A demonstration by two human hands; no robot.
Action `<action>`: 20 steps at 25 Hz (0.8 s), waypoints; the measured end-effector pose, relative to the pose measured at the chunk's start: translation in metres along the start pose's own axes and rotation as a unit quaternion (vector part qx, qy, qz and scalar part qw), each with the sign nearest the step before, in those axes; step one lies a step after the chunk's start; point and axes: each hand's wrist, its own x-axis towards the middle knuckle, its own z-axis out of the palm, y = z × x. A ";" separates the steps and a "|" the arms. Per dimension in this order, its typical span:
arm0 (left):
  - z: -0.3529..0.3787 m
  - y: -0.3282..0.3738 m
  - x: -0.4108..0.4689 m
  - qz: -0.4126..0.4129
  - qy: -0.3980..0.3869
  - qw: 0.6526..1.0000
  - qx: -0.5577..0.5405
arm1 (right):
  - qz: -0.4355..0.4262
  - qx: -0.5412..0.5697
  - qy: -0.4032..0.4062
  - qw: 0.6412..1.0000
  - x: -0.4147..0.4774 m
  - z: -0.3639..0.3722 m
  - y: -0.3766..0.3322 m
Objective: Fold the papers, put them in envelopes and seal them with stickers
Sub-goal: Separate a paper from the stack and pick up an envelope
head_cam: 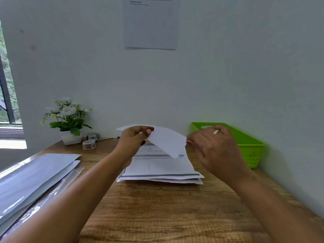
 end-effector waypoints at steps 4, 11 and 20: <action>0.009 0.000 -0.009 0.001 -0.105 0.994 -0.005 | 0.269 0.315 -0.056 0.908 0.002 0.007 0.008; 0.032 -0.010 -0.026 -0.020 -0.257 0.961 0.097 | 0.414 0.565 -0.227 0.677 -0.003 0.013 0.014; 0.037 -0.047 -0.026 0.028 -0.241 0.783 0.572 | 0.353 0.206 -0.434 0.803 -0.020 0.034 0.015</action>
